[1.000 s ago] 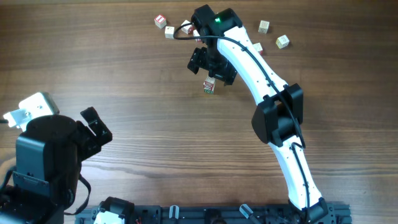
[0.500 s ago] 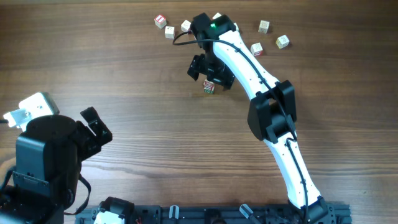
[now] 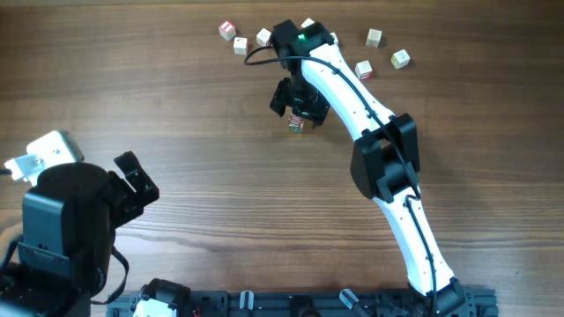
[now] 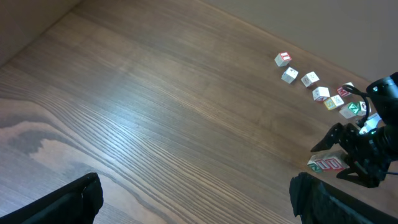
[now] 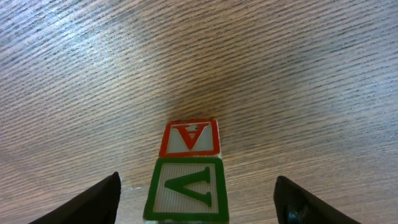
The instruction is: Form a tower
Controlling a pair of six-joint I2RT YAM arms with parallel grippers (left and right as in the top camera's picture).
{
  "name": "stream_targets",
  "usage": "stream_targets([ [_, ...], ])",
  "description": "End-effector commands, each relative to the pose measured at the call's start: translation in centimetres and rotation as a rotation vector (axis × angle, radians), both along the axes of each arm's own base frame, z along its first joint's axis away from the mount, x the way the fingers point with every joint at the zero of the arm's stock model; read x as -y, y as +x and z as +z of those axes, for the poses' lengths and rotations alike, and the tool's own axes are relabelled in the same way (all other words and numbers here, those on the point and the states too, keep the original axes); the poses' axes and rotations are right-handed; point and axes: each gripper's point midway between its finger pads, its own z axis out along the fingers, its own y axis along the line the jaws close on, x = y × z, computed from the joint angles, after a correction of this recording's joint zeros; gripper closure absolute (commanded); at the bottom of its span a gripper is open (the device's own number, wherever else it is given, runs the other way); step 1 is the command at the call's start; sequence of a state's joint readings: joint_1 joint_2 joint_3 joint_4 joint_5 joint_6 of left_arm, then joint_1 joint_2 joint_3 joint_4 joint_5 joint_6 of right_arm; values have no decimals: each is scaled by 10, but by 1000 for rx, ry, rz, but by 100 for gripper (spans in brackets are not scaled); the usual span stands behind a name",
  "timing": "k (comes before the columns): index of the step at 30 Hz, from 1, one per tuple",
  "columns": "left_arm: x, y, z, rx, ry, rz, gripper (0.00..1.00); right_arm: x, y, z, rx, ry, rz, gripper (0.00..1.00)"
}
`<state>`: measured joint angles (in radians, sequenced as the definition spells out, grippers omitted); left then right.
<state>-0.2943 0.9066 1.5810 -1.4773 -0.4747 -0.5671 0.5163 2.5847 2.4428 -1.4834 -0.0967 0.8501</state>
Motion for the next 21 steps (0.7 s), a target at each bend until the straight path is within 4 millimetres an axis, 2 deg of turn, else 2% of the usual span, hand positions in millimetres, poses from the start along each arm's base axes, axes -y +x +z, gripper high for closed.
stream_targets([
  [1,-3,0,1,10,-4,25,0,1,-2,-13,-18,-19,42,22],
  [11,-3,0,1,10,-4,25,0,0,0,-14,-8,-14,42,21],
  [15,-3,0,1,10,-4,25,0,0,2,-16,0,-19,25,6],
  [19,-3,0,1,9,-4,25,0,3,-3,-22,-20,-35,16,7],
  [20,-3,0,1,10,-4,25,0,5,-8,-30,-45,-37,17,14],
  [21,-3,0,1,10,-4,25,0,4,-10,-34,-53,-35,17,17],
])
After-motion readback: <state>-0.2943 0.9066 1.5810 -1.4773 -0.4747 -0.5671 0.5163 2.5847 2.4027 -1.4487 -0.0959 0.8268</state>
